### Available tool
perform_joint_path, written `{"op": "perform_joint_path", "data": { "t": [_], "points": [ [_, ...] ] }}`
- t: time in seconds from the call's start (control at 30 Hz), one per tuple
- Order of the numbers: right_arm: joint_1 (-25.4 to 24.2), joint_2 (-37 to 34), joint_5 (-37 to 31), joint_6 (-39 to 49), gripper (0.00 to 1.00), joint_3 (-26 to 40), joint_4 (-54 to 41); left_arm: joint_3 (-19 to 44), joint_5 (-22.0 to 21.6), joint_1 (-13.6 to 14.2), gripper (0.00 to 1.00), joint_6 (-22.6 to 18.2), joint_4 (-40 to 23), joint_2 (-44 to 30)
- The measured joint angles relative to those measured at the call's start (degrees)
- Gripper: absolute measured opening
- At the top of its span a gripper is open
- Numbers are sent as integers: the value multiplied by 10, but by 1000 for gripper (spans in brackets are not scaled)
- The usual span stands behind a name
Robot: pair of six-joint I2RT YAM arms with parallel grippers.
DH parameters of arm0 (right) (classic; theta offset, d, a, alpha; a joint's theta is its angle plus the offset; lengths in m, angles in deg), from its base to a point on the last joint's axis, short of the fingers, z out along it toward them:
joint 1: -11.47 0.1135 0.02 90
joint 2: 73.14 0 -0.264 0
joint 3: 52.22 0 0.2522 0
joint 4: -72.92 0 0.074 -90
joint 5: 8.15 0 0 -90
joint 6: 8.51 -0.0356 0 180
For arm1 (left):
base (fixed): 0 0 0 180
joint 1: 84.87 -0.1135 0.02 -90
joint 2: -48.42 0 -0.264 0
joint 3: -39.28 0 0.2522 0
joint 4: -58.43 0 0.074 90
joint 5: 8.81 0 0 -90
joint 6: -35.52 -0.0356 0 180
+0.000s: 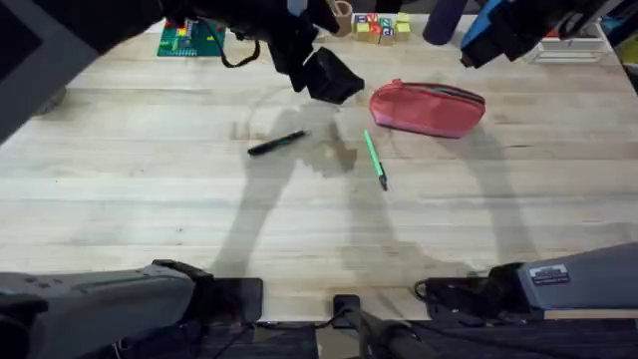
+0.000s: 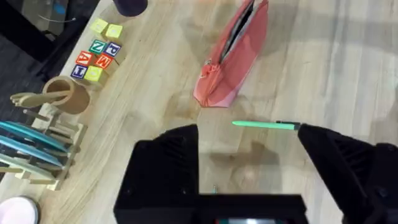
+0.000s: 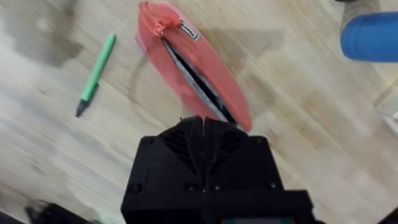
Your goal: Unzip the bag, pick up the pens from the table one at a time and place them inside, then zip the bag closed.
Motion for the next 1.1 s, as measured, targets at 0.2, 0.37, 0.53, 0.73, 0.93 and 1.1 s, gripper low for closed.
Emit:
{"op": "perform_joint_path", "data": {
  "t": [0.2, 0.37, 0.53, 0.73, 0.93, 1.1],
  "points": [
    [-3, 0, 0, 125, 28, 0, -10, 0, 0, 0, 993, 0, 0, 0],
    [-3, 0, 0, 219, 28, 0, -9, 0, 0, 0, 993, 0, 0, 0],
    [-3, -16, 0, 257, 28, 3, -7, 0, 0, 0, 993, 0, 0, 0],
    [-3, -56, 0, 271, 30, 3, -6, 0, 0, 0, 993, 0, 0, 0],
    [-3, -77, 14, 294, 29, 3, -6, 0, 0, 0, 993, 0, 0, 0],
    [-3, -94, 20, 305, 29, 2, -3, 0, 0, 0, 993, 0, 0, 0]
  ]
}}
